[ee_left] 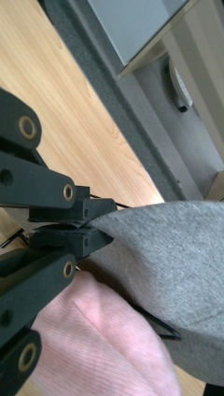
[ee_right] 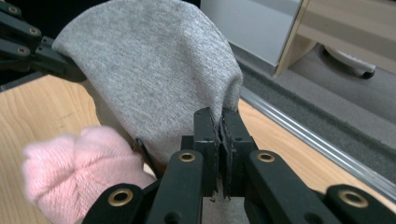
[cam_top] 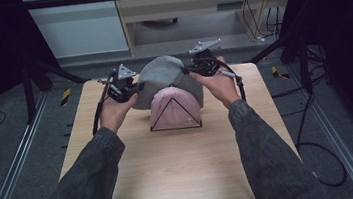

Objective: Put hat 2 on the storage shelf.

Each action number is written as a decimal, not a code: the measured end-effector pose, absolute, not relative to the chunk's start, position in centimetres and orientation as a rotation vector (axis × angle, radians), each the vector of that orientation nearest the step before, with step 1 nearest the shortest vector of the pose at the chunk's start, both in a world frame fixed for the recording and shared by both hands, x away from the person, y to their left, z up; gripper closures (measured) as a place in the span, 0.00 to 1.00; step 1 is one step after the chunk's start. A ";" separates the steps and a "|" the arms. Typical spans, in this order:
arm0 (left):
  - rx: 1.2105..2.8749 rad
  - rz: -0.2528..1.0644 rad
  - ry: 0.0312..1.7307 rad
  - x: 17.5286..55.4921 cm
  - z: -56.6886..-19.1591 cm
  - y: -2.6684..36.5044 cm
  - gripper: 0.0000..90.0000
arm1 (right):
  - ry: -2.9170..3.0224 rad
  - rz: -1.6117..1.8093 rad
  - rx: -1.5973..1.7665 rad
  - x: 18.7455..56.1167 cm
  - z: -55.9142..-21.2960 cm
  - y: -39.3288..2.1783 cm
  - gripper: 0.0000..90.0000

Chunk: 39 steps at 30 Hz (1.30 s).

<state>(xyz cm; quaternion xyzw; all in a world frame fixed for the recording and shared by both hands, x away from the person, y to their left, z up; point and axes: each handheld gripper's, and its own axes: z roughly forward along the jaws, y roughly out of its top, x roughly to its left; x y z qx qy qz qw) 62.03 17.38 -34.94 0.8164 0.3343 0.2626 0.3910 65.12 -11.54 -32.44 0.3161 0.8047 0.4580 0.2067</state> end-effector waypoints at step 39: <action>2.117 0.620 0.995 61.5 -38.8 17.4 0.59 | 2.260 1.175 1.006 63.1 -35.5 -12.0 0.67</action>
